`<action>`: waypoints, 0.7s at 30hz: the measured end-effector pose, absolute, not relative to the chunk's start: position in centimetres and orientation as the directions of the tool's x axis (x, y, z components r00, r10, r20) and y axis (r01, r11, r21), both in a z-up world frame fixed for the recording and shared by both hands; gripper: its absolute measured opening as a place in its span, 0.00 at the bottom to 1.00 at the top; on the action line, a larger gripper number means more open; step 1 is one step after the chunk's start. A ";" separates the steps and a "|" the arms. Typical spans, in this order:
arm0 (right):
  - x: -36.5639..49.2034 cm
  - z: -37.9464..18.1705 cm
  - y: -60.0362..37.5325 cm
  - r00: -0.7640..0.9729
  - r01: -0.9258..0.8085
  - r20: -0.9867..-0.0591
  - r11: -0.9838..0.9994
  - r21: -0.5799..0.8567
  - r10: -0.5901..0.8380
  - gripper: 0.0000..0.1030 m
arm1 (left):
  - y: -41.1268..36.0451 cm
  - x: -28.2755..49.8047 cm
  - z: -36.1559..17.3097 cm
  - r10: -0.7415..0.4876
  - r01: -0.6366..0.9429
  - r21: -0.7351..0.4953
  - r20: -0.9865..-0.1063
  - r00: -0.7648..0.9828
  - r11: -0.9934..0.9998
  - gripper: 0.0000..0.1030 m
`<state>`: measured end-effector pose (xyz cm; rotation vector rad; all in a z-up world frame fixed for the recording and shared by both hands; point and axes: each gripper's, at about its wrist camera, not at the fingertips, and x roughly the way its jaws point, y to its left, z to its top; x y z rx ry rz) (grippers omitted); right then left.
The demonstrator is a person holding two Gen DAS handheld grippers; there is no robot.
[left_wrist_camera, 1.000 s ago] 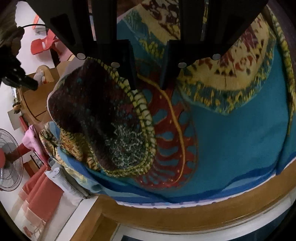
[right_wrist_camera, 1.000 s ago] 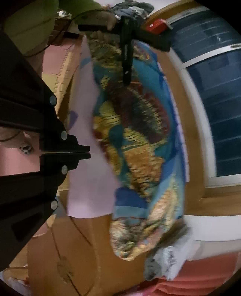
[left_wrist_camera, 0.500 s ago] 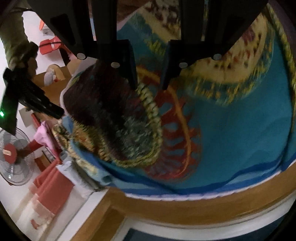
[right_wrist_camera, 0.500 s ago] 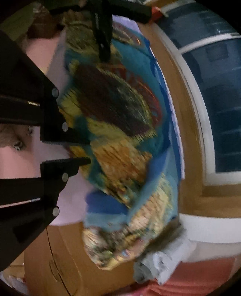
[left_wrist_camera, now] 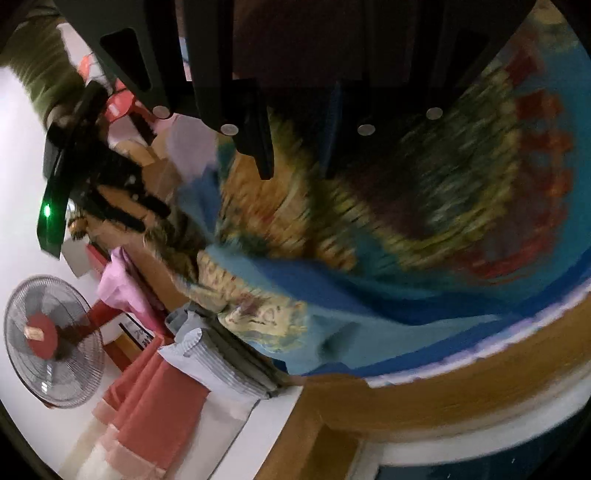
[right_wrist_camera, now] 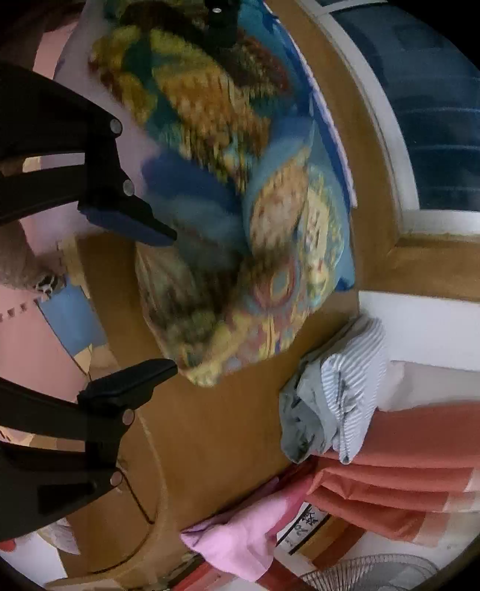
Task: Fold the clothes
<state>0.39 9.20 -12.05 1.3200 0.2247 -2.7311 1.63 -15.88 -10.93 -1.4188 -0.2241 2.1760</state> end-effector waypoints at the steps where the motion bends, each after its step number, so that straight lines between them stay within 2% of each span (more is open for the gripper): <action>1: -0.3 -12.4 9.8 -0.610 0.170 -0.791 -0.983 -0.073 -0.047 0.62 | -14.9 0.8 -11.2 0.513 -0.322 -0.419 -0.801 -0.308 -0.849 0.24; 3: -1.7 -12.9 10.5 -0.591 0.233 -0.799 -0.972 -0.040 -0.108 0.62 | -12.9 -0.9 -11.6 0.514 -0.291 -0.436 -0.801 -0.306 -0.852 0.24; 4: -2.4 -13.1 10.8 -0.586 0.264 -0.800 -0.964 -0.037 -0.130 0.58 | -12.1 -1.7 -11.9 0.505 -0.269 -0.435 -0.804 -0.313 -0.859 0.24; 5: -3.0 -13.1 11.0 -0.582 0.290 -0.800 -0.956 -0.032 -0.150 0.48 | -11.6 -2.3 -12.2 0.501 -0.249 -0.439 -0.806 -0.316 -0.863 0.24; 6: -3.7 -13.0 11.2 -0.570 0.316 -0.803 -0.948 -0.019 -0.174 0.18 | -11.1 -3.0 -12.4 0.496 -0.229 -0.443 -0.807 -0.320 -0.867 0.24; 7: -4.4 -12.9 11.4 -0.556 0.342 -0.807 -0.940 -0.005 -0.199 0.04 | -10.7 -3.6 -12.6 0.496 -0.207 -0.451 -0.805 -0.327 -0.868 0.24; 11: -7.3 -9.7 12.7 -0.597 0.410 -0.759 -0.912 -0.010 -0.260 0.03 | -10.0 -5.8 -12.3 0.503 -0.133 -0.493 -0.772 -0.388 -0.860 0.24; 14: -9.3 -7.9 12.8 -0.613 0.459 -0.735 -0.888 -0.033 -0.290 0.03 | -9.6 -7.8 -10.9 0.479 -0.120 -0.481 -0.751 -0.454 -0.869 0.24; 21: -12.5 -9.3 10.5 -0.606 0.522 -0.773 -0.826 -0.211 -0.186 0.07 | -9.1 -13.3 -10.9 0.378 -0.061 -0.400 -0.791 -0.481 -0.915 0.24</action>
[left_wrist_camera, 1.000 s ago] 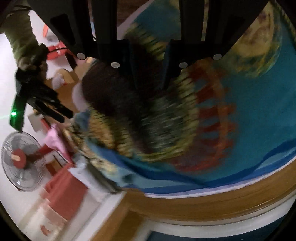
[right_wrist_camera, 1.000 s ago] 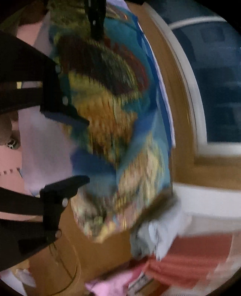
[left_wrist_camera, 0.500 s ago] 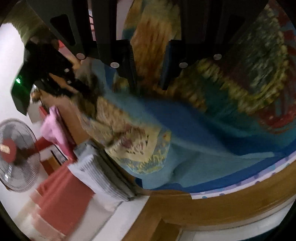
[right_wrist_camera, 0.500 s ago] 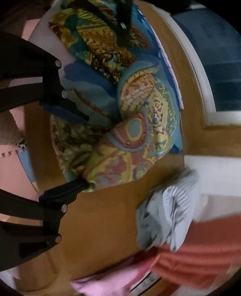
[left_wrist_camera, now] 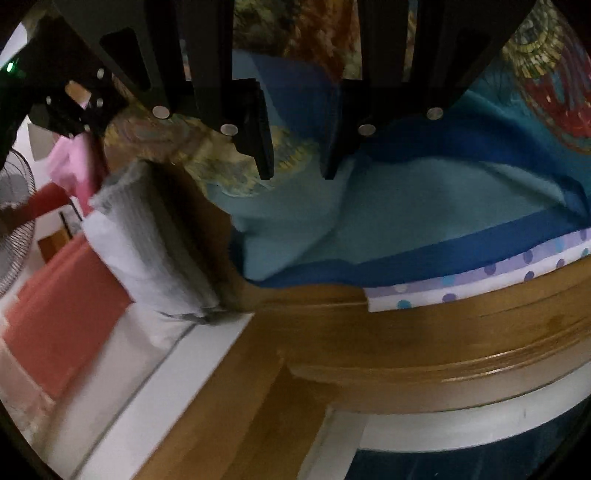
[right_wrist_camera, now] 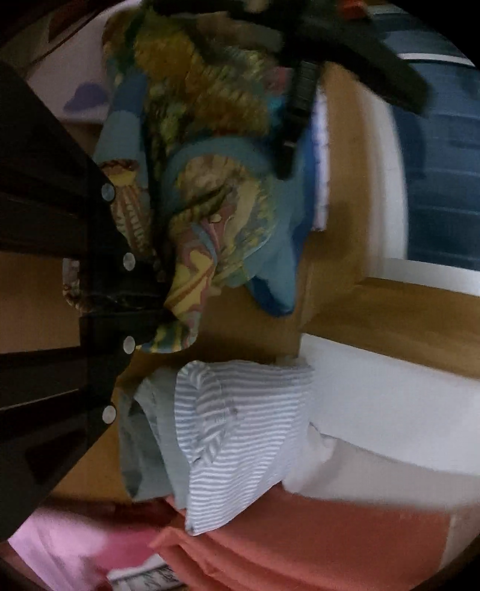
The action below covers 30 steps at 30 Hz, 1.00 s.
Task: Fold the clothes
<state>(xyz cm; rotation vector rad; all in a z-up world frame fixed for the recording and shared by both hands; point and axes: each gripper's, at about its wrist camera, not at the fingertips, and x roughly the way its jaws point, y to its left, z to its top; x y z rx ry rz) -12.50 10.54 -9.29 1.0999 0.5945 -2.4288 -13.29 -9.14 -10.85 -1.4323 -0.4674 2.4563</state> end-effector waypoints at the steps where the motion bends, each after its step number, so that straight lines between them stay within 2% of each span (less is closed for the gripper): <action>1: -12.5 -9.2 10.8 -0.602 0.523 -0.776 -0.827 -0.206 -0.188 0.10 | -9.3 -13.1 -10.9 0.378 -0.053 -0.404 -0.793 -0.478 -0.913 0.24; 2: -12.4 -9.1 11.2 -0.598 0.523 -0.778 -0.829 -0.198 -0.192 0.13 | -9.4 -12.9 -10.9 0.379 -0.045 -0.408 -0.794 -0.476 -0.912 0.24; 7: -12.0 -6.2 13.2 -0.601 0.524 -0.768 -0.834 -0.170 -0.221 0.43 | -12.8 -7.3 -9.9 0.327 0.004 -0.375 -0.812 -0.483 -0.927 0.24; 9: -11.6 -4.1 13.2 -0.634 0.533 -0.741 -0.820 -0.208 -0.224 0.49 | -14.6 -5.0 -9.5 0.296 0.033 -0.358 -0.818 -0.493 -0.933 0.24; 12: -10.9 -1.6 12.1 -0.663 0.560 -0.706 -0.790 -0.248 -0.248 0.49 | -17.4 -1.6 -10.0 0.288 0.100 -0.383 -0.820 -0.495 -0.918 0.24; 15: -10.4 -1.3 8.7 -0.604 0.640 -0.717 -0.748 -0.176 -0.348 0.49 | -19.3 0.5 -10.9 0.321 0.130 -0.432 -0.809 -0.492 -0.892 0.25; 20: -8.3 -6.1 1.4 -0.456 0.754 -0.796 -0.648 -0.108 -0.398 0.49 | -20.7 2.3 -13.0 0.405 0.125 -0.516 -0.780 -0.476 -0.847 0.25; 23: -8.6 -9.7 -1.5 -0.461 0.756 -0.831 -0.628 -0.184 -0.311 0.49 | -20.6 2.9 -14.3 0.424 0.106 -0.516 -0.790 -0.443 -0.850 0.25; 24: -9.1 -10.6 -1.9 -0.464 0.750 -0.839 -0.631 -0.201 -0.284 0.45 | -20.2 3.1 -14.6 0.443 0.097 -0.528 -0.787 -0.430 -0.844 0.25; 25: -9.4 -11.2 -2.0 -0.466 0.746 -0.844 -0.632 -0.212 -0.267 0.27 | -19.9 3.2 -14.9 0.460 0.088 -0.539 -0.783 -0.418 -0.837 0.25; 27: -10.5 -11.2 -2.0 -0.443 0.749 -0.858 -0.633 -0.196 -0.259 0.04 | -19.1 3.5 -15.0 0.489 0.060 -0.557 -0.771 -0.408 -0.828 0.25; 30: -11.3 -8.8 -1.3 -0.490 0.738 -0.819 -0.642 -0.207 -0.300 0.03 | -17.2 3.6 -15.3 0.492 0.030 -0.545 -0.779 -0.389 -0.838 0.25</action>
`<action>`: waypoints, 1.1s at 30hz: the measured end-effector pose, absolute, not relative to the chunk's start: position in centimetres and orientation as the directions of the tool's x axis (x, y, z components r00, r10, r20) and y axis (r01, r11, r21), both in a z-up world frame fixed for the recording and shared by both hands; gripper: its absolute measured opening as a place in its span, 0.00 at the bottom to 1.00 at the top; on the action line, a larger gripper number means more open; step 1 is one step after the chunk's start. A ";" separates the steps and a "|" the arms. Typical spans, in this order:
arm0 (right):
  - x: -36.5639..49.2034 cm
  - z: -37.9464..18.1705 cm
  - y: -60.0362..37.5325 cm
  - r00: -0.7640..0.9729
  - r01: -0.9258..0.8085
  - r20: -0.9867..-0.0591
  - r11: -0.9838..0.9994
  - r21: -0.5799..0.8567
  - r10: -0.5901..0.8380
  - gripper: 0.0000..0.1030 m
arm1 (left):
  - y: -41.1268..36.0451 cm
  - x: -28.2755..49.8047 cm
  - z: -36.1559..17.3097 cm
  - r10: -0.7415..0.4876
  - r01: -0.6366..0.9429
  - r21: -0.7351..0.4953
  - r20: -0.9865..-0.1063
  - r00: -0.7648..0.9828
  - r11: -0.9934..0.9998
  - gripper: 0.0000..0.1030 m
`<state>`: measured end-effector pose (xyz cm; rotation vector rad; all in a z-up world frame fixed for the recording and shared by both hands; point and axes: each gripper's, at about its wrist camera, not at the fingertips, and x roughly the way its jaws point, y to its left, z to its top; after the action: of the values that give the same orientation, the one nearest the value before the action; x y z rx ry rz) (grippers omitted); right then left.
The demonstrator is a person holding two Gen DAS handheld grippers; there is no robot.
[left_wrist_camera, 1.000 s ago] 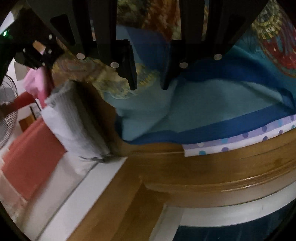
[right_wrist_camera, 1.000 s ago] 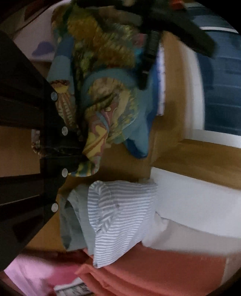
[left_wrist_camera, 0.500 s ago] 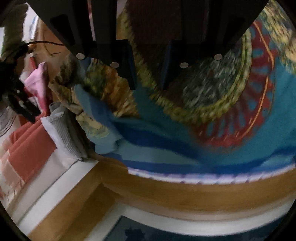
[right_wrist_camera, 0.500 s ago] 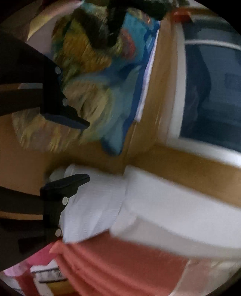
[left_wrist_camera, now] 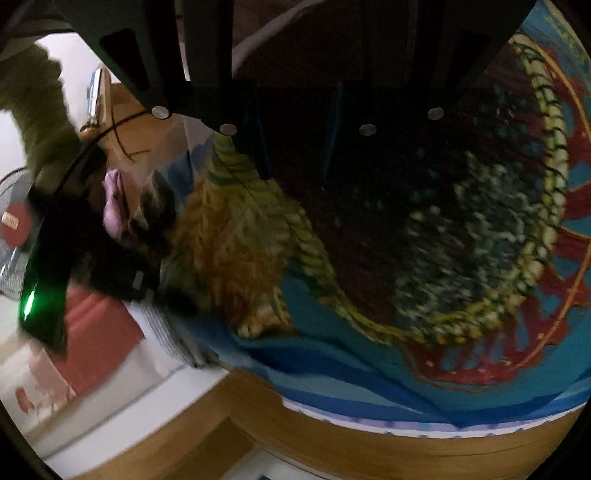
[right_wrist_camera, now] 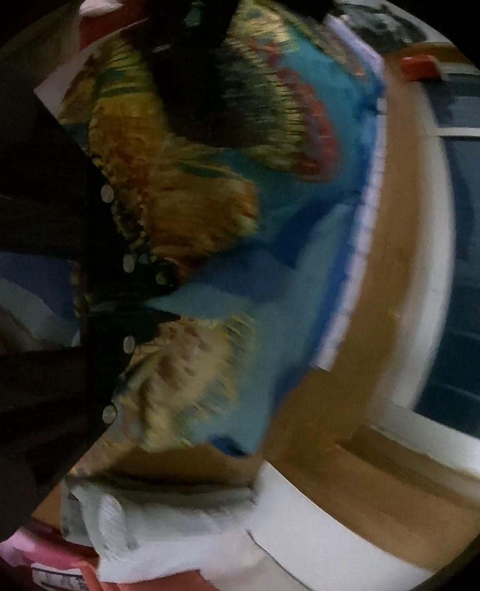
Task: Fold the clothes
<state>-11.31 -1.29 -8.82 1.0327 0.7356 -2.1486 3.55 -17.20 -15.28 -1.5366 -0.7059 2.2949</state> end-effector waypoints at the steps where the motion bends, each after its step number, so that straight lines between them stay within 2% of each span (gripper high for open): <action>1: -11.9 -8.1 -1.3 -0.508 0.735 -0.807 -0.640 -0.224 -0.302 0.03 | -16.7 3.5 -15.4 0.486 0.026 -0.535 -0.786 -0.381 -0.845 0.25; 8: -17.9 -5.9 -2.1 -0.573 0.711 -0.772 -0.636 -0.301 -0.275 0.03 | -14.8 3.3 -15.8 0.457 0.054 -0.511 -0.807 -0.373 -0.858 0.25; 11: -21.1 -7.0 -3.1 -0.584 0.689 -0.780 -0.644 -0.332 -0.222 0.03 | -14.9 3.4 -15.9 0.458 0.092 -0.527 -0.801 -0.385 -0.845 0.25; 14: -26.8 -8.7 -2.2 -0.545 0.623 -0.826 -0.728 -0.286 -0.143 0.03 | -14.7 3.4 -16.1 0.449 0.124 -0.531 -0.801 -0.397 -0.838 0.25; 18: -28.6 -9.6 -1.9 -0.514 0.634 -0.850 -0.719 -0.284 -0.117 0.05 | -14.2 3.4 -16.0 0.428 0.151 -0.521 -0.808 -0.405 -0.840 0.25; 21: -27.6 -9.4 -2.8 -0.534 0.682 -0.837 -0.644 -0.347 -0.114 0.15 | -13.7 3.3 -15.9 0.420 0.172 -0.521 -0.810 -0.409 -0.836 0.25; 24: -28.1 -9.1 -3.2 -0.540 0.697 -0.836 -0.607 -0.381 -0.095 0.37 | -14.4 3.4 -16.1 0.409 0.184 -0.511 -0.817 -0.407 -0.839 0.25; 30: -29.3 -5.9 -1.2 -0.459 0.722 -0.876 -0.636 -0.272 -0.147 0.48 | -12.9 3.7 -15.4 0.364 0.179 -0.460 -0.842 -0.398 -0.870 0.25; 33: -27.4 -3.9 -1.1 -0.476 0.758 -0.860 -0.581 -0.297 -0.181 0.56 | -13.1 4.6 -15.0 0.342 0.200 -0.447 -0.848 -0.405 -0.872 0.25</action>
<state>-27.39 -1.14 -3.90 1.1040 0.9208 -2.0881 4.57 -13.08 -14.96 -1.6609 -0.7610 2.4457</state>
